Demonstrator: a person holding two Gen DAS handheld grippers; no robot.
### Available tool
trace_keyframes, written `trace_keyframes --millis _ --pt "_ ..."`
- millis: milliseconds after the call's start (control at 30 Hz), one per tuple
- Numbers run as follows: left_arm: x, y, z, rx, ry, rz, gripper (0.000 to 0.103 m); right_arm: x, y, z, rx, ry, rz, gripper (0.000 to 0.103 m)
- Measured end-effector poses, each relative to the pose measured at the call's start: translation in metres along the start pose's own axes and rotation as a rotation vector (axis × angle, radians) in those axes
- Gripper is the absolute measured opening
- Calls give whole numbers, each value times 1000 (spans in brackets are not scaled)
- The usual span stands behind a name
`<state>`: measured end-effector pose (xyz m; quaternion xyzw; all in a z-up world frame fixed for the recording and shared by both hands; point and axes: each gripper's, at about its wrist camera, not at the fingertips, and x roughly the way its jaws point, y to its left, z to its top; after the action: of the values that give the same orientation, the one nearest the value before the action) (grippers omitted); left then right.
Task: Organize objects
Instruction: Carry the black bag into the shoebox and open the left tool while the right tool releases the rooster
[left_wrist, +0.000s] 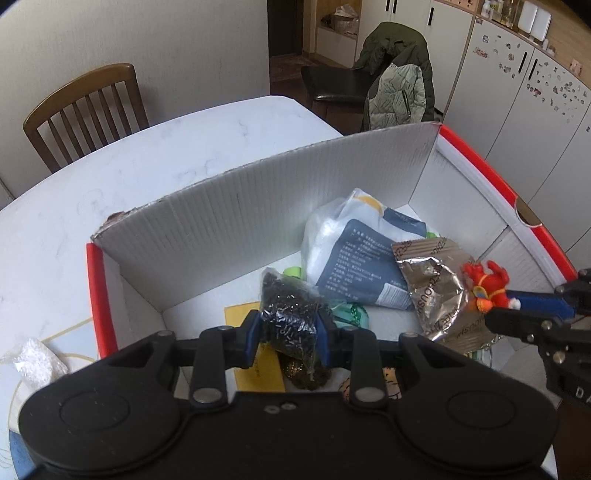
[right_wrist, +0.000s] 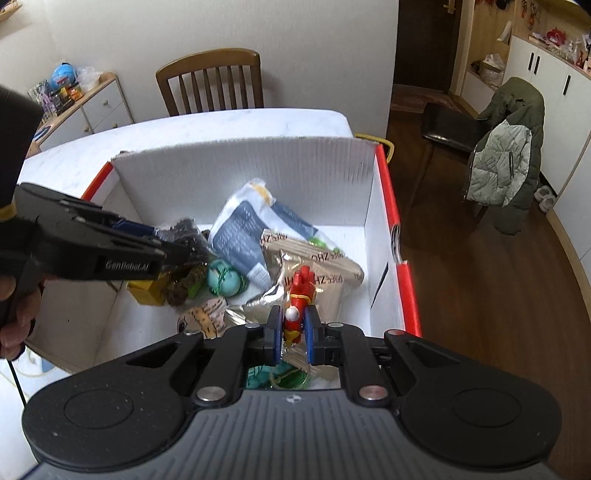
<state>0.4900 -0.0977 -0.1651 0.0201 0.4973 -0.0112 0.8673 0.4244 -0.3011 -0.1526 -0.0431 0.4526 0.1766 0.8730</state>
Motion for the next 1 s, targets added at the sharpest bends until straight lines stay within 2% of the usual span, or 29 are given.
trace_keyframes --millis 233,433,567,767,900,1000 --pt "6 -4 2 16 41 9 32 -3 -3 0 9 1 18 12" --pt "2 -4 1 4 42 16 36 -9 -3 0 14 -7 28 13" --pt "-6 -4 -1 -3 23 22 55 -15 -4 0 17 -17 42 13" --pt "-23 -4 -5 -11 -9 22 59 -27 -2 2 29 -39 64 17" --pt "-39 -2 -9 -18 -38 22 64 -38 2 2 28 -64 79 27" --pt "-52 -1 -12 -23 -58 19 64 -45 5 4 24 -77 94 27"
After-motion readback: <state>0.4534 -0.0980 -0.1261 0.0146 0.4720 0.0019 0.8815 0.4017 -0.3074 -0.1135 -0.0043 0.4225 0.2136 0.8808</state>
